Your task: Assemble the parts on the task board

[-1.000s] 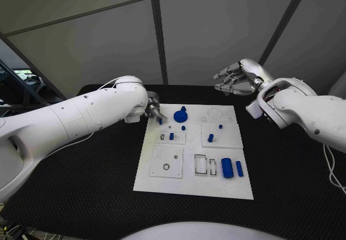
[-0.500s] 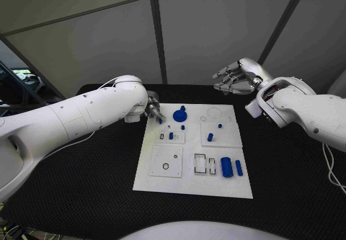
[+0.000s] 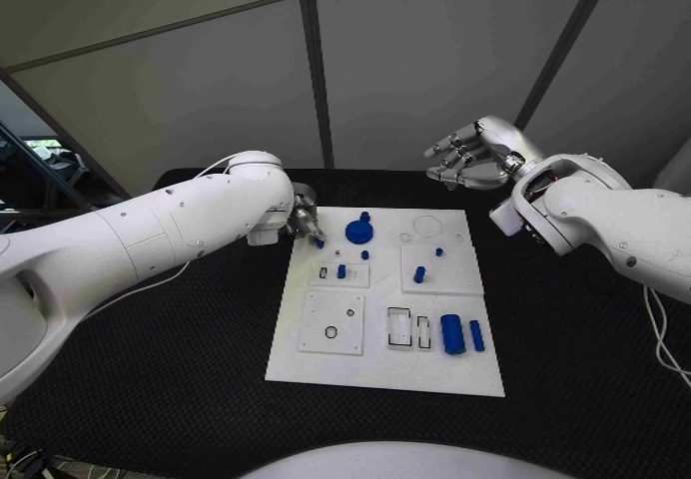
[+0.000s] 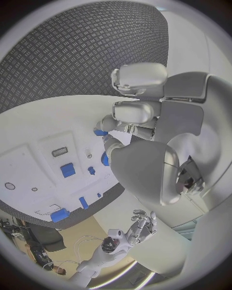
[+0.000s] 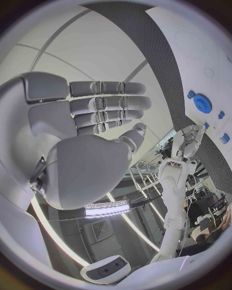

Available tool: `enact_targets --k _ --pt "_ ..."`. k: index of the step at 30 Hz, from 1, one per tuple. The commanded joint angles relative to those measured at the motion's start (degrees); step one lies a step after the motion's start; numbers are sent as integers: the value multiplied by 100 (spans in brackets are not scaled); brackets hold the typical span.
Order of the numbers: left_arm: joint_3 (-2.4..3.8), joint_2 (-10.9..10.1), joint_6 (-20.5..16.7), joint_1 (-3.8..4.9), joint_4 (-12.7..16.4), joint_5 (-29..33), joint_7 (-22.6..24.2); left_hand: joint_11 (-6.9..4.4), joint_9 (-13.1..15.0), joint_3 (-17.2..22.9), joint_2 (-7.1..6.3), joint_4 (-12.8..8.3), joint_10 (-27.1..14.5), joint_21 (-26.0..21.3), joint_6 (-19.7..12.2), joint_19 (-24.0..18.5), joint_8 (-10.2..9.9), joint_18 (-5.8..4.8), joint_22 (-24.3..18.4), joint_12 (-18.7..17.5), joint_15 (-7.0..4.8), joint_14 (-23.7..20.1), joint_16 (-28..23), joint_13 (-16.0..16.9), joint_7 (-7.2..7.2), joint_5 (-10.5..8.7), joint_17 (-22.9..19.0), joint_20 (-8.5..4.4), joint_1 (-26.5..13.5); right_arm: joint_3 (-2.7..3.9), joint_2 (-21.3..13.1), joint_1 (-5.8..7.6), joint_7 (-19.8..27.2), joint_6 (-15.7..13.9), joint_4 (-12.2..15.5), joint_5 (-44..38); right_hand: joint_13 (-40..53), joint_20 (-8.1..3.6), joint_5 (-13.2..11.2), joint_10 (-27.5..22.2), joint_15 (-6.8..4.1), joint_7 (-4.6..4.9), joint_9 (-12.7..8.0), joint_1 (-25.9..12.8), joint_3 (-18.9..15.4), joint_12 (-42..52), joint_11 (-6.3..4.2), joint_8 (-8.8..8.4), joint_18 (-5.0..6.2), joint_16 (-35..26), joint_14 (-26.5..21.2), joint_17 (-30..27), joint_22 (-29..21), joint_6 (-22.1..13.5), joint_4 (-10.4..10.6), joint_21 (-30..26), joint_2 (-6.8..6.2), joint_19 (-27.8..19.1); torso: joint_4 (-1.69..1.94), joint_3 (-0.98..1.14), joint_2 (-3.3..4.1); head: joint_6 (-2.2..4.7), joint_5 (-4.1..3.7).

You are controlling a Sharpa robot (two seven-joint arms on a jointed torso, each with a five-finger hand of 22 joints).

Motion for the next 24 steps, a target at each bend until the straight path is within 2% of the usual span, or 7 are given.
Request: enact_targets --k 1,6,11,13,18,22,24 --pt "-8 -9 127 -4 -6 16 22 6 37 691 -57 -567 25 -17 -46 38 31 23 238 -30 3 75 16 -19 -2 14 -4 -9 -105 3 8 11 43 29 -4 15 -9 29 24 -19 24 5 7 -16 29 -22 2 3 62 -26 28 5 -7 40 -11 -35 36 24 10 0 4 16 20" --pt "-13 -56 -93 -10 45 173 107 -12 95 1004 -129 -708 70 5 -44 53 85 15 274 11 -3 89 47 12 2 45 28 -7 -239 3 12 11 47 30 -13 15 -9 29 24 -19 24 5 7 -16 29 -22 2 3 62 -26 28 5 -7 40 -11 -35 36 24 8 -1 7 25 32" --pt "-14 -210 -550 -13 268 416 301 -32 156 1306 -264 -854 184 15 2 67 156 13 298 106 -18 107 79 100 -18 231 60 -23 -390 3 3 11 48 31 -17 15 -9 29 24 -19 24 5 7 -16 29 -22 2 3 62 -26 28 5 -7 40 -11 -35 36 24 17 -5 9 40 39" --pt "-14 -324 -792 -14 448 514 375 -43 184 1417 -339 -915 240 45 29 86 189 5 334 143 -30 111 85 135 -31 435 66 -33 -478 3 -2 11 49 30 -22 15 -10 29 23 -19 24 5 7 -18 29 -23 2 4 62 -29 29 6 -8 41 -11 -36 36 25 15 -1 8 36 49" --pt "-15 -603 -1157 -21 902 595 448 -69 219 1526 -444 -1002 344 100 79 119 232 -10 397 222 -50 116 93 217 -54 646 75 -52 -579 3 -19 11 47 25 -20 15 -11 29 22 -18 24 5 7 -22 27 -23 3 5 62 -33 32 6 -8 42 -9 -37 35 26 17 2 13 20 56" --pt "-17 -857 -1341 -58 1307 617 428 -86 239 1571 -509 -1046 420 156 113 149 256 -24 457 280 -65 118 96 284 -71 826 80 -68 -648 3 -34 11 44 21 -17 15 -12 30 22 -17 25 6 7 -28 26 -23 4 5 62 -37 34 7 -9 43 -6 -39 35 27 23 0 12 15 67" --pt "-20 -996 -1413 -89 1528 621 394 -89 243 1577 -520 -1056 436 187 119 164 260 -32 488 295 -68 119 97 302 -75 848 80 -71 -657 3 -41 11 42 19 -16 15 -12 30 22 -17 25 6 7 -28 26 -23 4 5 62 -37 34 7 -9 43 -6 -39 35 27 19 2 13 6 71"
